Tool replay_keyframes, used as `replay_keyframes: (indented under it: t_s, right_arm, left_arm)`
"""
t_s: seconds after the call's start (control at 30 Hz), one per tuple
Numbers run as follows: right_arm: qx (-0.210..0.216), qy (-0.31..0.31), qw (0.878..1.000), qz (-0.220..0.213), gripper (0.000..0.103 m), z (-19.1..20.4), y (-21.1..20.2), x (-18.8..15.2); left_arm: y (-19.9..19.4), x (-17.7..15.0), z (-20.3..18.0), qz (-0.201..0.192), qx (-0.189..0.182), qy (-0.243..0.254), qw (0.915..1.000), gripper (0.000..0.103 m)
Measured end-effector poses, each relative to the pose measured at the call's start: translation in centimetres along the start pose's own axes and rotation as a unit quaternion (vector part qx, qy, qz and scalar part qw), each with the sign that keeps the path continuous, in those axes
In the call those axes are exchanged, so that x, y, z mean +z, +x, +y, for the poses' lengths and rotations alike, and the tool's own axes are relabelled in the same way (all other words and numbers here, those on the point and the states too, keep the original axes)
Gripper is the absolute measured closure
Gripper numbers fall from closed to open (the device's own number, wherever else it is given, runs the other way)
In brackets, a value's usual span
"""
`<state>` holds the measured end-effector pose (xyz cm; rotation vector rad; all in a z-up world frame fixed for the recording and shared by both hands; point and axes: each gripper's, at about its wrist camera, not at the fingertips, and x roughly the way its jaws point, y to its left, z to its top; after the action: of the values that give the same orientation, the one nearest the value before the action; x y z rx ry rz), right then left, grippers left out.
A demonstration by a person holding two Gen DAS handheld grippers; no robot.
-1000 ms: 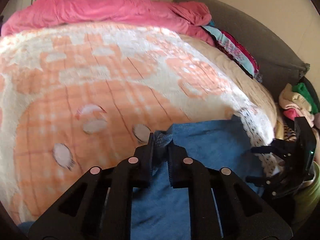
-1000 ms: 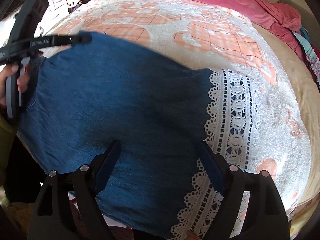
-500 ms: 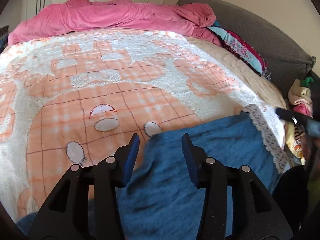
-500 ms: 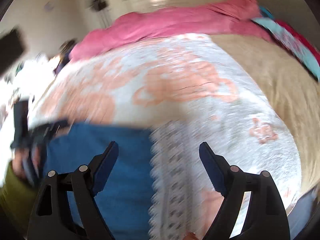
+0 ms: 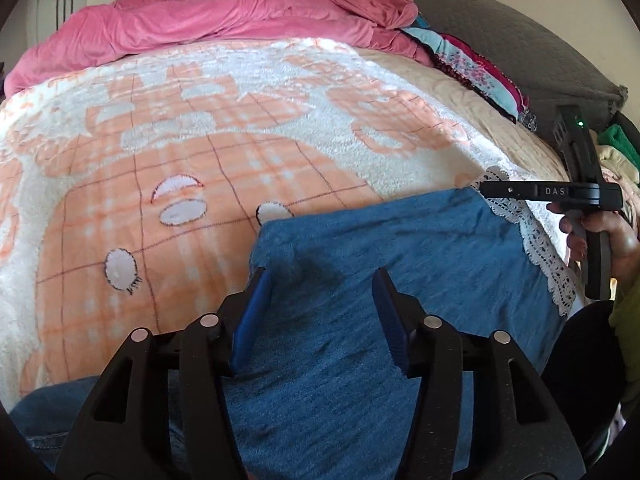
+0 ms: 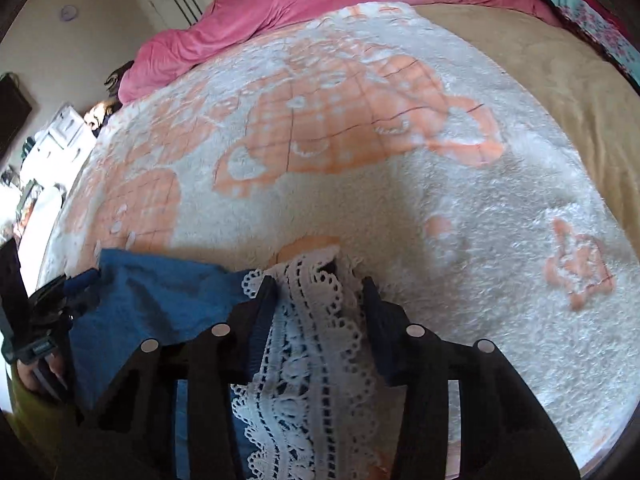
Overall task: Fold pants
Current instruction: 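Grasp the lace edge again with the right gripper while the left gripper holds the denim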
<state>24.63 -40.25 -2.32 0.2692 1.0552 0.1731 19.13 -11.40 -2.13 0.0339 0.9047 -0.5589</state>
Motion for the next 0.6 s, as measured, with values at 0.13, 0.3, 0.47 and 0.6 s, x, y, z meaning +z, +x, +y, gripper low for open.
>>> replay_keyframes:
  t_s: [0.13,0.3,0.47,0.6]
  right_arm:
    - [0.013,-0.008,1.0,-0.013,0.085,0.6,-0.8,-0.4]
    - [-0.021,-0.05,0.993,-0.106,0.086,2.5,-4.6,0.0]
    - [-0.07,-0.067,0.994,-0.048,0.086,2.1,-0.7,1.3]
    - [-0.098,-0.092,0.991,-0.019,0.079,2.1,1.6,1.0]
  left_arm:
    - [0.3,-0.3,-0.1,0.0,0.007,0.002,1.0,0.054]
    - [0.1,-0.4,0.0,-0.005,0.013,-0.003,0.9999,0.049]
    - [0.8,-0.5,0.6,0.0,0.024,-0.014,0.9996,0.044]
    - [1.0,-0.5,0.9,0.0,0.028,-0.019,0.9994,0.043]
